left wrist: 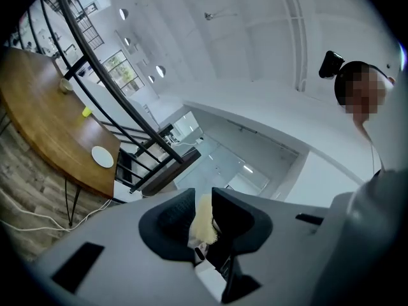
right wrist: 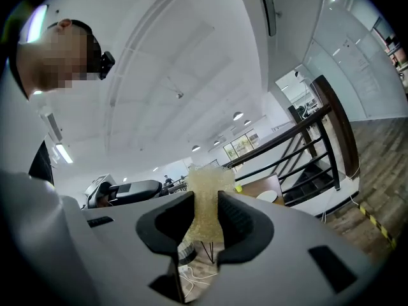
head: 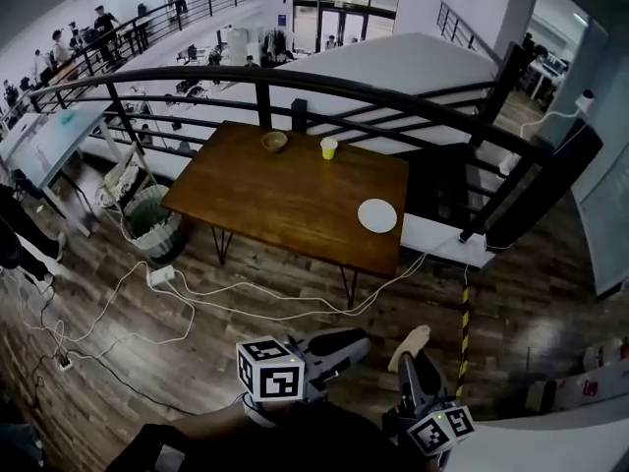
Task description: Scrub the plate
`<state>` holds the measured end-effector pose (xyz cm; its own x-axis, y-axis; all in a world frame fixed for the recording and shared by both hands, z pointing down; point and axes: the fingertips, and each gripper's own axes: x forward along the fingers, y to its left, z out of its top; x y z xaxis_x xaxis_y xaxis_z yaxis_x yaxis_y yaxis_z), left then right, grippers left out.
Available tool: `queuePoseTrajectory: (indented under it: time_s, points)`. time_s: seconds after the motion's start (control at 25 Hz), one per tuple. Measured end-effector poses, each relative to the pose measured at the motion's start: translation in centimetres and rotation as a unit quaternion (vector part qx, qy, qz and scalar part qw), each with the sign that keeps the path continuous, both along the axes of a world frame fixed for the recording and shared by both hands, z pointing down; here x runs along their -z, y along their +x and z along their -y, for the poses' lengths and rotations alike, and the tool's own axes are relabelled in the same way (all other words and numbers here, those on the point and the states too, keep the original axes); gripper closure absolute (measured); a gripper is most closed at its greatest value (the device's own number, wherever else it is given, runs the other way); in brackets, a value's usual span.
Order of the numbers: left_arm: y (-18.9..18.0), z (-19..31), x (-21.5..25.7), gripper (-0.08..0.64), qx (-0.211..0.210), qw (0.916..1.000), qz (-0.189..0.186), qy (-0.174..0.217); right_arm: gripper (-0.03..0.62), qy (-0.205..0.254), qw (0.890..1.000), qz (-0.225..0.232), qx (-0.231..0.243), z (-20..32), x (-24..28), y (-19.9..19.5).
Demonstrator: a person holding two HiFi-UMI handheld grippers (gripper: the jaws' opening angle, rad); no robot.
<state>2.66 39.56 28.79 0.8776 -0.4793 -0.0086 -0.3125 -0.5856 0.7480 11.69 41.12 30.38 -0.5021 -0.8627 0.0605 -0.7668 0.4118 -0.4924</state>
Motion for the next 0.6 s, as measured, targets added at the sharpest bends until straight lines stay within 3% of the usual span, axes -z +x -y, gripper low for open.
queuePoseTrajectory:
  time_s: [0.6]
  points:
    - [-8.9, 14.5, -2.1, 0.469, -0.01, 0.9983, -0.041, -0.04, 0.466, -0.057, 0.997, -0.059, -0.004, 13.7, -1.8, -9.7]
